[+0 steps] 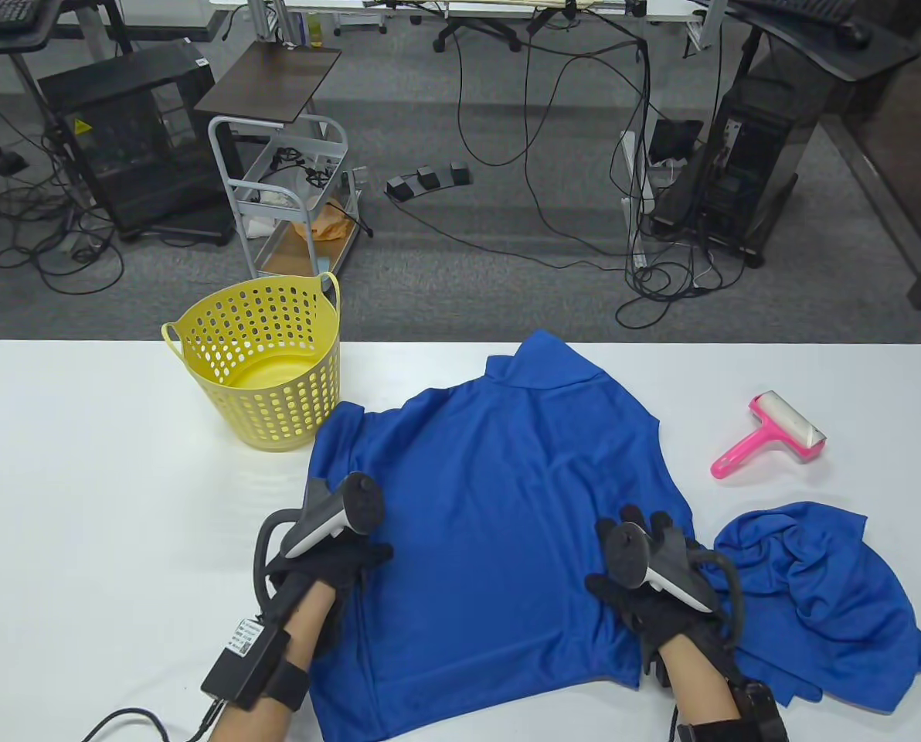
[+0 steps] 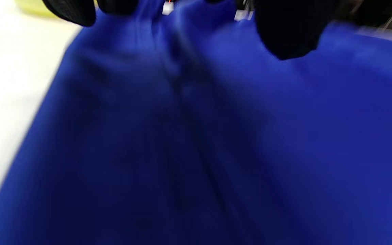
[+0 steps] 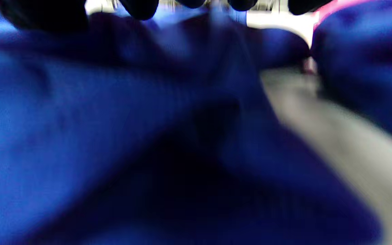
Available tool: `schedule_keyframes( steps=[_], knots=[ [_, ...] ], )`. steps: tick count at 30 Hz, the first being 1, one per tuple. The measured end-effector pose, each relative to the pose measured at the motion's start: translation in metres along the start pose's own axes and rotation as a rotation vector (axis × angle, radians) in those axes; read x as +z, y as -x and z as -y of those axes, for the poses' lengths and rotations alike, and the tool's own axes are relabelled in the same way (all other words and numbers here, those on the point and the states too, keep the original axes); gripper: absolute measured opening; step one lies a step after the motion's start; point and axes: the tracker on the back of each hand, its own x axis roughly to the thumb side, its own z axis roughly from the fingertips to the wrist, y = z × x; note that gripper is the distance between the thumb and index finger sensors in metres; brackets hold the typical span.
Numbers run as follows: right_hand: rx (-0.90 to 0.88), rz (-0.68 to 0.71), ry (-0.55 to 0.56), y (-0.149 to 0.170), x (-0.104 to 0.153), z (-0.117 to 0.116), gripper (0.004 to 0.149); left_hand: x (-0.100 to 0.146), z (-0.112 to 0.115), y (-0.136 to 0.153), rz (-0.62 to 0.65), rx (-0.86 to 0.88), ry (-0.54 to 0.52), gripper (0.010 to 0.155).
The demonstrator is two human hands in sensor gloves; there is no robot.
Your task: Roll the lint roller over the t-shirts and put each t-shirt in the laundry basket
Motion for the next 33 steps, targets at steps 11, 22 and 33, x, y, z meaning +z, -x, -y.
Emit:
schedule_keyframes(
  steps=[11,22,33],
  knots=[
    [-0.004,-0.047,-0.142,0.002,-0.004,-0.005,0.080,0.044,0.037,0.071,-0.156,-0.088,0.148,0.091],
    [0.018,-0.056,-0.164,-0.001,-0.001,-0.006,0.080,0.045,0.020,0.176,-0.532,0.154,0.251,0.085],
    [0.003,-0.050,-0.165,0.000,0.000,-0.009,0.079,0.051,0.029,0.045,-0.042,0.061,0.220,0.091]
  ],
)
